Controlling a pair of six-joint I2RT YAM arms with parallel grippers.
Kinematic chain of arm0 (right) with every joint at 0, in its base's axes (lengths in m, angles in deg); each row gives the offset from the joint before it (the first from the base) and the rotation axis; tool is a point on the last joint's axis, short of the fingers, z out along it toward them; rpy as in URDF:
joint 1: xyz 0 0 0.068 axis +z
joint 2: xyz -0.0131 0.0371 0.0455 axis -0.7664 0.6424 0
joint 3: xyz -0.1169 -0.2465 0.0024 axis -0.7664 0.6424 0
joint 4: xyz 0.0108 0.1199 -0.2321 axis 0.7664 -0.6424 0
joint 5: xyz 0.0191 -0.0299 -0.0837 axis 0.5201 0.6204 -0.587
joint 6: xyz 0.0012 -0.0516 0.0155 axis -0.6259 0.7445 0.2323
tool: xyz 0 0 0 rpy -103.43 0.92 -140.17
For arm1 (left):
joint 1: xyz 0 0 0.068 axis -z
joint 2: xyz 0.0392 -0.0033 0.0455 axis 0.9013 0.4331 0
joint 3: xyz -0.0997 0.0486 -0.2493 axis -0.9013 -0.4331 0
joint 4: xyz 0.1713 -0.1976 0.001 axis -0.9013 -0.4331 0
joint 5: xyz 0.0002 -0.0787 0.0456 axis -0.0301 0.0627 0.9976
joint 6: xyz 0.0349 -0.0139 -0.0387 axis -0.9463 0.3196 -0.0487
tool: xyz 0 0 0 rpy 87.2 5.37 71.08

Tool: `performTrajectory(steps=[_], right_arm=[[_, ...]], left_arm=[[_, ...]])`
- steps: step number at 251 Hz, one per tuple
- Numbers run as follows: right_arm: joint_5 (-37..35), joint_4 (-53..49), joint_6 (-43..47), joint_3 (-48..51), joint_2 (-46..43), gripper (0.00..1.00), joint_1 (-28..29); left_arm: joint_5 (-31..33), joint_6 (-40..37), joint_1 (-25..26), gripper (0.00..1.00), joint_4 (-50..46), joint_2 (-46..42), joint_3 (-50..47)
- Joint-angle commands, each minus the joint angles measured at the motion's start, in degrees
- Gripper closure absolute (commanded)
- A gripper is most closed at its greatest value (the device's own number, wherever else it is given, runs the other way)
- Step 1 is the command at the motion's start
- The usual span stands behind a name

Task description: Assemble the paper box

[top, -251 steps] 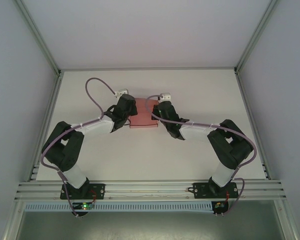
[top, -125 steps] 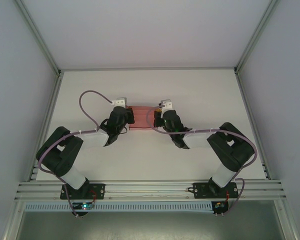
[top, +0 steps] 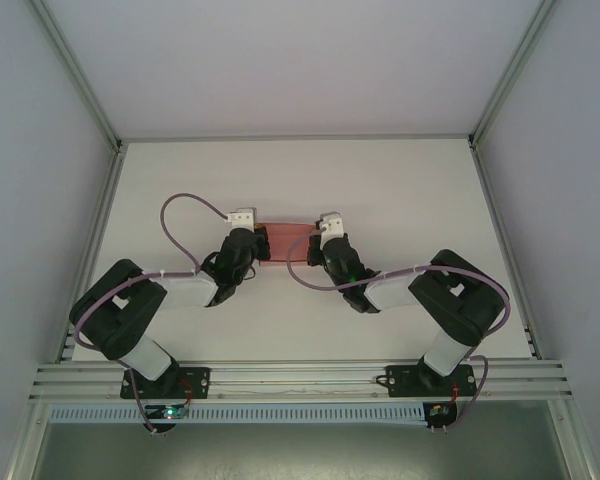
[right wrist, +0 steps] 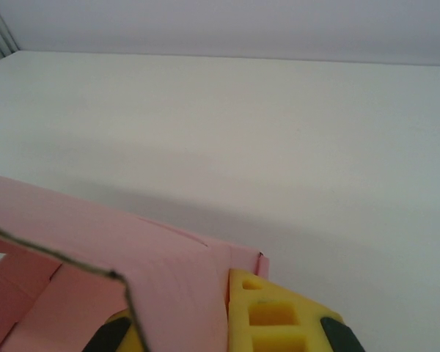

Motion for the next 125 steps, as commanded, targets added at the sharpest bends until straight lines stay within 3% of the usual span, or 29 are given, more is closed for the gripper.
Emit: performTrajectory(steps=[1,72,100,125], right_arm=[[3.1,-9.4,1.1,2.7,2.3,1.00,2.0],[-0.9,-13.0,1.6,2.0,2.8,1.00,3.1],[-1.1,-14.2,1.6,2.1,2.7,1.00,3.3],[-1.4,-14.1,1.5,2.5,3.3,1.00,3.5]], left_arm=[[-5.0,-0.3,2.6,0.84,-15.6,-0.5,-2.1],[-5.4,-0.9,2.7,0.64,-23.8,-8.5,-1.1],[-3.4,-0.2,2.7,0.43,-30.2,-14.2,-0.3],[-2.4,0.7,2.8,0.16,-36.9,-20.6,0.6]])
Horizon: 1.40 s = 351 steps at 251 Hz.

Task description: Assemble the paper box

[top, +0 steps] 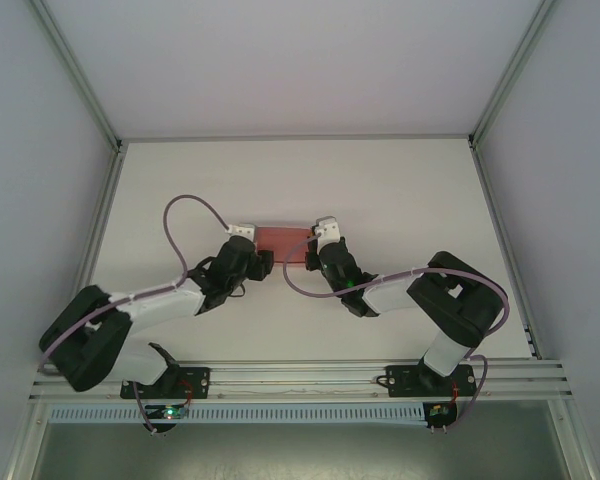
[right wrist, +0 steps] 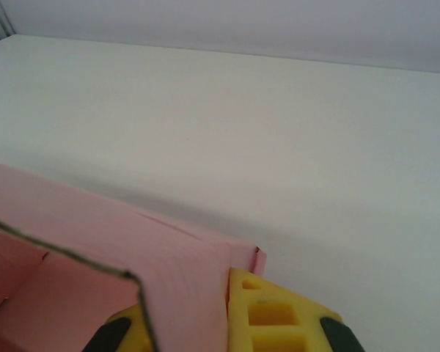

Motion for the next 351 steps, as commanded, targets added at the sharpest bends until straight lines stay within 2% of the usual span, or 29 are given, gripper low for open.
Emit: performTrajectory(steps=[1,6,10,41,63,83,108,125,157,216,243,267,310,351], right_arm=[[1.6,-13.2,-0.1,2.2,3.3,1.00,1.3],[1.7,-13.2,0.0,2.2,3.3,1.00,1.3],[1.7,-13.2,0.1,2.3,3.4,1.00,1.4],[1.7,-13.1,0.7,2.4,3.5,1.00,1.8],[2.1,-13.1,1.5,2.2,3.5,1.00,2.0],[2.7,-13.1,2.2,2.0,4.0,1.00,2.1],[3.7,-13.0,4.0,1.9,4.7,1.00,2.4],[4.1,-12.3,5.1,2.0,5.2,1.00,2.5],[4.5,-10.8,6.1,2.3,6.5,1.00,2.5],[5.2,-8.7,7.6,2.8,7.7,0.99,2.5],[6.2,-8.6,8.5,2.9,7.4,0.98,2.4],[6.5,-8.9,8.3,2.9,7.2,0.97,1.9],[8.5,-8.7,8.2,3.4,6.1,0.91,1.4],[12.6,-10.5,7.8,4.4,2.8,0.76,-0.4]], left_arm=[[2.1,0.9,0.6,0.15,-11.0,-6.8,1.3],[2.1,0.8,0.6,0.03,-12.8,-8.0,1.8],[2.4,0.8,0.6,0.00,-14.2,-9.0,2.1],[4.6,2.0,0.6,0.00,-21.8,-15.9,4.5],[9.2,6.7,0.5,0.00,-27.0,-18.7,8.0],[11.0,8.4,-0.1,0.00,-31.9,-17.4,12.9],[12.0,9.8,-2.6,0.00,-35.3,-11.6,18.2],[8.9,11.1,-5.8,0.00,-35.7,-7.1,21.4],[-1.8,10.7,-10.7,0.00,-31.4,1.3,26.0],[-14.3,11.2,-14.4,0.00,-26.5,16.6,31.3],[-16.7,11.5,-14.9,0.00,-24.9,21.3,32.1],[-19.9,11.6,-15.4,0.10,-22.7,22.8,31.2],[-20.5,12.3,-15.5,0.25,-18.4,22.8,26.6],[-20.3,11.6,-15.9,0.36,-18.8,25.2,25.9]])
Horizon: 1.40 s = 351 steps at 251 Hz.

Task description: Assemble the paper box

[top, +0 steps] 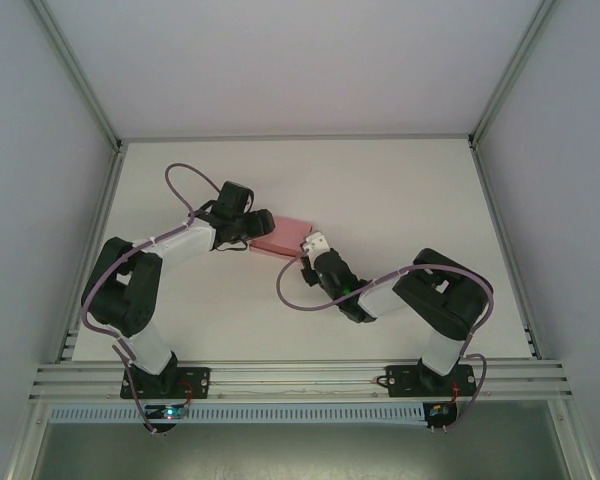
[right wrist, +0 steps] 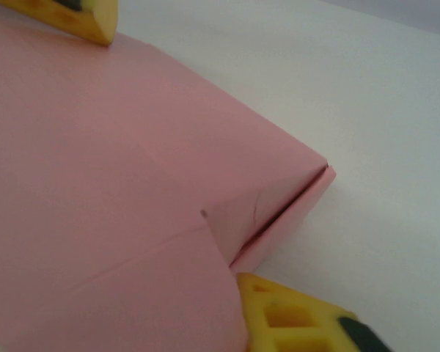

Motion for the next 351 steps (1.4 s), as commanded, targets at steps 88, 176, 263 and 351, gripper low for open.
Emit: performTrajectory(steps=[88,176,263,351], right_arm=[[10.6,-25.7,0.3,4.4,-10.7,0.39,-2.7],[15.7,-27.2,-6.8,4.6,-27.7,0.17,-6.9],[24.2,-33.3,-22.4,-6.3,-21.6,0.02,-19.4],[34.8,-35.2,-26.9,-13.2,-12.5,0.02,-23.7]], left_arm=[[2.2,-2.0,-1.0,0.43,-1.0,3.3,-3.6],[0.7,-2.8,-1.0,0.51,0.6,5.9,-4.4],[-5.9,-1.7,-1.2,0.85,5.0,8.3,-8.3],[-18.3,2.4,-4.7,0.99,18.9,8.9,-16.5]])
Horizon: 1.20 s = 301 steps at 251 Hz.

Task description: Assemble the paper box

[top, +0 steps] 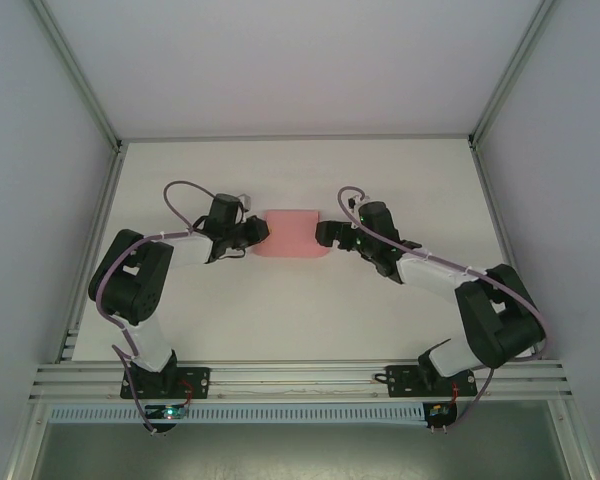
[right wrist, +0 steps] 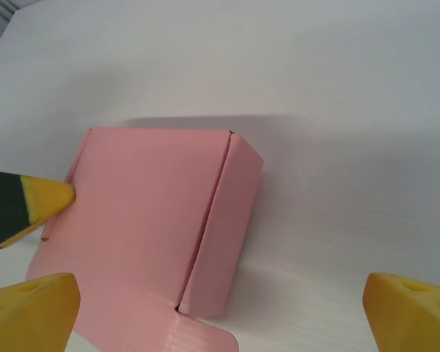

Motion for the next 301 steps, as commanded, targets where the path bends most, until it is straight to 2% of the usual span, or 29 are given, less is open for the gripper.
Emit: performTrajectory(steps=[1,60,164,217,267,301], right_arm=[[5.9,-0.7,-3.6,-2.6,2.6,0.02,-1.3],[12.9,-1.0,-6.3,-6.5,10.2,0.02,-3.1],[16.4,-0.7,-7.9,-9.5,14.8,0.02,-3.0],[19.4,0.1,-9.3,-12.0,17.9,0.03,-2.1],[23.4,4.3,-13.3,-13.3,21.4,0.09,-1.5],[24.9,6.6,-14.8,-13.5,21.8,0.19,-1.3]], left_arm=[[-3.9,1.6,-0.8,0.99,-5.4,4.3,-5.4],[-2.7,2.2,-1.2,1.00,-4.9,3.9,-6.6],[-6.0,6.5,-4.6,1.00,3.9,4.0,-11.9],[-4.7,4.9,-4.6,1.00,2.5,2.7,-11.9],[-4.7,4.8,-4.6,1.00,2.9,2.8,-12.1],[-4.9,4.4,-4.6,1.00,3.6,2.8,-12.2]])
